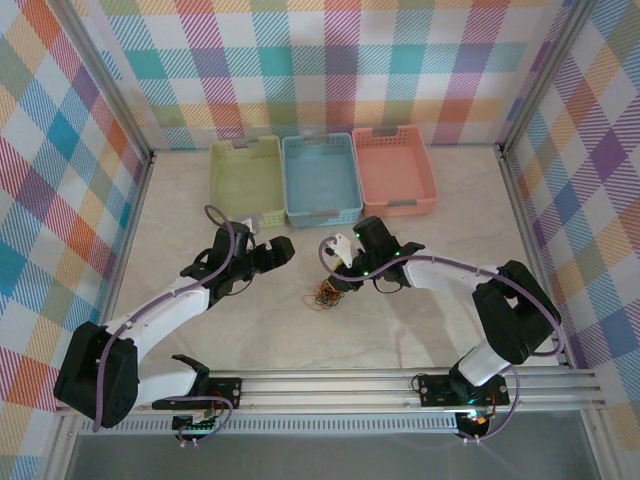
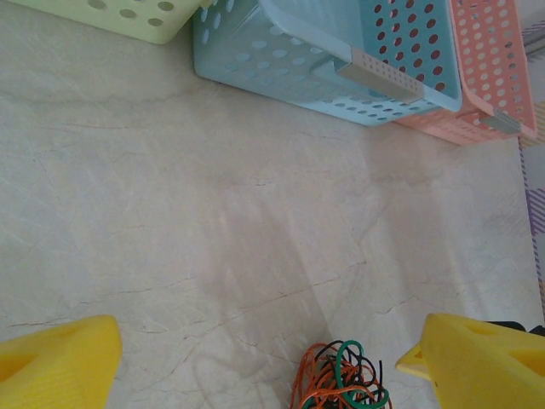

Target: Untangle the cables

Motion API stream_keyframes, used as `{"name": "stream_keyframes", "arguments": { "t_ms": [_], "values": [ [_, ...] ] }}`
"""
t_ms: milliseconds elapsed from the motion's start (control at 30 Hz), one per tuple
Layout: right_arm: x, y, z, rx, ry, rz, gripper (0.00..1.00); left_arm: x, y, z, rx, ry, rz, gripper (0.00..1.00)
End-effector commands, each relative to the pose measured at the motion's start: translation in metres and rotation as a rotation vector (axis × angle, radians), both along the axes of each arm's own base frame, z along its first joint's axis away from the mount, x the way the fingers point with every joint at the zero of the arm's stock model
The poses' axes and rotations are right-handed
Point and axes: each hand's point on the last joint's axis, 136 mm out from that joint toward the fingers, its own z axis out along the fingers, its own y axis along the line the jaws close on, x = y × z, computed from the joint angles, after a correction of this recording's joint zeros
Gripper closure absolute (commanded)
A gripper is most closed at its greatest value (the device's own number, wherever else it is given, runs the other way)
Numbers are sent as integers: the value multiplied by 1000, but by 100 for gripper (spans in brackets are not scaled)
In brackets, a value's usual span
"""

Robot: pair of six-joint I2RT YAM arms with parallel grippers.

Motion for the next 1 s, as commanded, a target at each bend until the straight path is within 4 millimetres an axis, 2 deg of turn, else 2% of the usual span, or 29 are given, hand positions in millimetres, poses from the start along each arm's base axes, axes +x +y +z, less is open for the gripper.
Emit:
{"name": "stream_keyframes", "arguments": {
  "t_ms": [0, 633, 967],
  "values": [
    [0, 10, 6, 7, -17, 44, 67, -3, -5, 3, -7, 0, -21, 9],
    [4, 12, -17, -80, 14, 28, 66, -4, -9, 1, -1, 10, -34, 9],
    [3, 13, -12, -64, 9, 33, 90, -4, -10, -1, 0, 17, -40, 9]
  ]
}}
